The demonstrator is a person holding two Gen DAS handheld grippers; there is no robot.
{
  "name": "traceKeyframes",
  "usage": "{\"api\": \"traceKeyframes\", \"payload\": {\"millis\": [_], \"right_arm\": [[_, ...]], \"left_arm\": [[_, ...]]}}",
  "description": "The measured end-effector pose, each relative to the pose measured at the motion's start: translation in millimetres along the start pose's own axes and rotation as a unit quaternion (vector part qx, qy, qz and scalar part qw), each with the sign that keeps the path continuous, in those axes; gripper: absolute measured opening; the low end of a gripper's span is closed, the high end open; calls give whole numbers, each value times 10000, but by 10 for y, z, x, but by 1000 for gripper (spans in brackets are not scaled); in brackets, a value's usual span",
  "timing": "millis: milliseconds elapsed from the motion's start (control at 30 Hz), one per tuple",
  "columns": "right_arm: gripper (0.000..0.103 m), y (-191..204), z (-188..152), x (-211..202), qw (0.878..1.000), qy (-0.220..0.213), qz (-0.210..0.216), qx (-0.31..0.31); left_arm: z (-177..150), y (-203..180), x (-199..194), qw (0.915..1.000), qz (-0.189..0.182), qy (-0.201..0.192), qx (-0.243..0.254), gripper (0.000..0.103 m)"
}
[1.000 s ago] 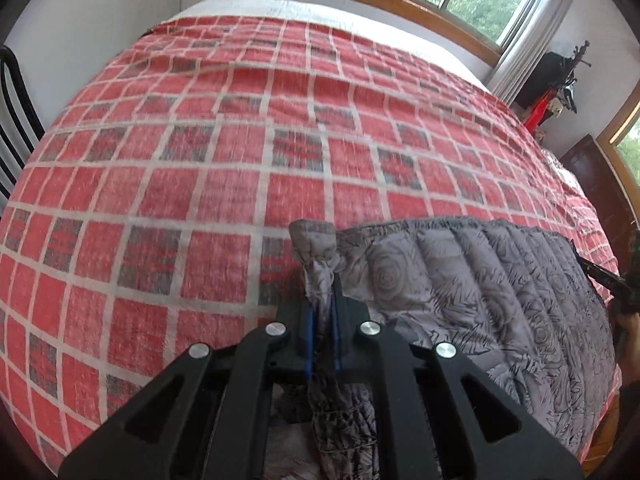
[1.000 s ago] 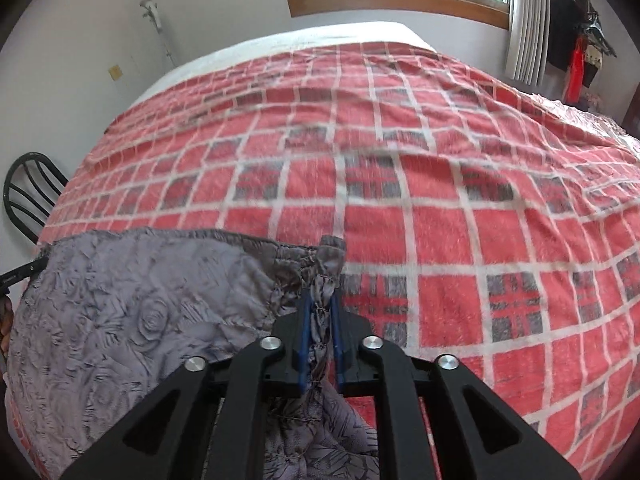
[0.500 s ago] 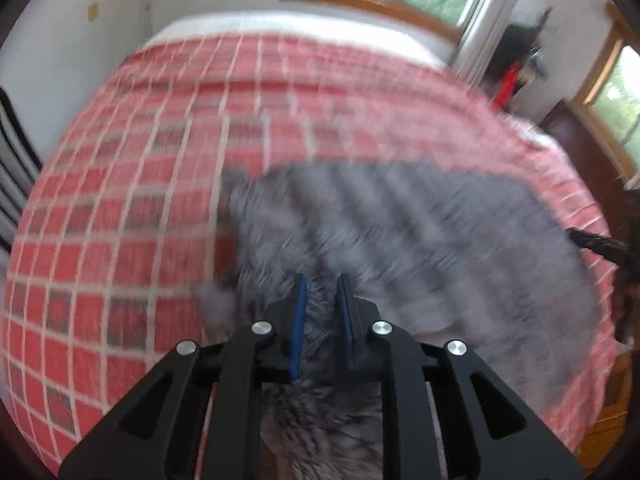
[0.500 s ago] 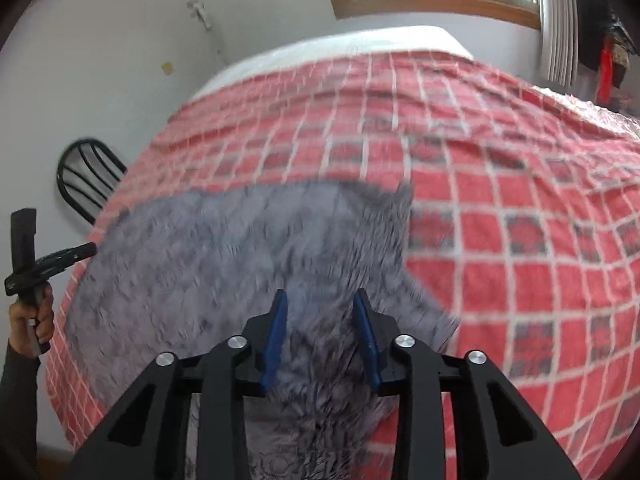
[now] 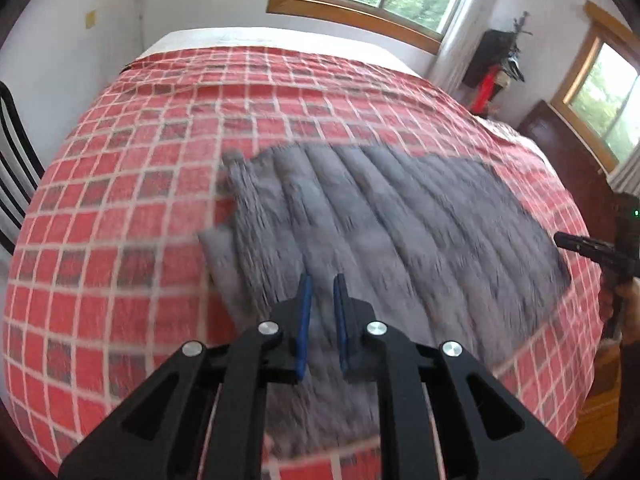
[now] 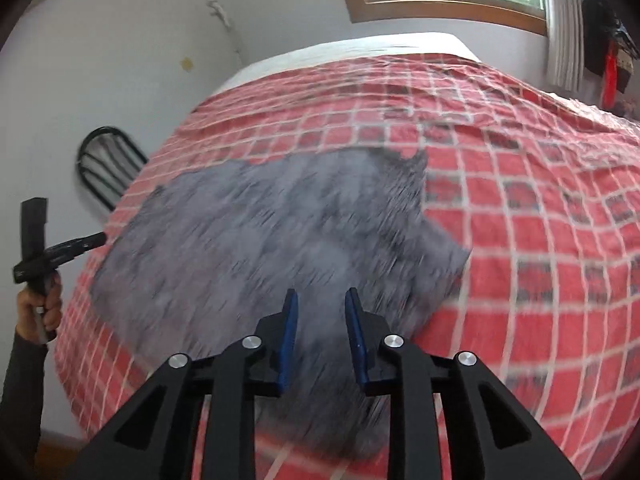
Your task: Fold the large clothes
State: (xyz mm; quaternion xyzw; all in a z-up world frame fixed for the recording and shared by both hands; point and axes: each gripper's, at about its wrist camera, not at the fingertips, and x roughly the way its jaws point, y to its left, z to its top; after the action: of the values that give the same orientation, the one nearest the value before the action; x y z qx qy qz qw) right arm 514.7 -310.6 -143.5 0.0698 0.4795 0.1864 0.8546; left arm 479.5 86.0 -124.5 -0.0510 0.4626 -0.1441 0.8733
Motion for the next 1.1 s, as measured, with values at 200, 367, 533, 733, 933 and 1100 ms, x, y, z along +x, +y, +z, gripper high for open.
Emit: {"api": "traceKeyframes", "payload": {"millis": [200,367,533,733,933,1100], "right_arm": [[23,41,-145,284,9985,251,-487,-27],[25,313,-300,-195,9993,-149,-316,-149],[24,205,-456,99,9973,161,-705,-132],[24,114,-391,10,9991,191,-355,101],[26,-96,-56,-135,9989,-30,-197,431],[25,-194,-70,294,9980,454,-273,342]], "left_arm": [[-231,35,263,9993,112,334,-143,10],[-374,-49,-206,9998,-200,-15,-50,10],[-577,21,7,9996,-55,287,-64,10],[-545,80,-26,9992,-240,287,-131,14],[-242,437,-236,9972,-324,-33,-670,56],[-106,564,69,9945,-514,337,-847,59]]}}
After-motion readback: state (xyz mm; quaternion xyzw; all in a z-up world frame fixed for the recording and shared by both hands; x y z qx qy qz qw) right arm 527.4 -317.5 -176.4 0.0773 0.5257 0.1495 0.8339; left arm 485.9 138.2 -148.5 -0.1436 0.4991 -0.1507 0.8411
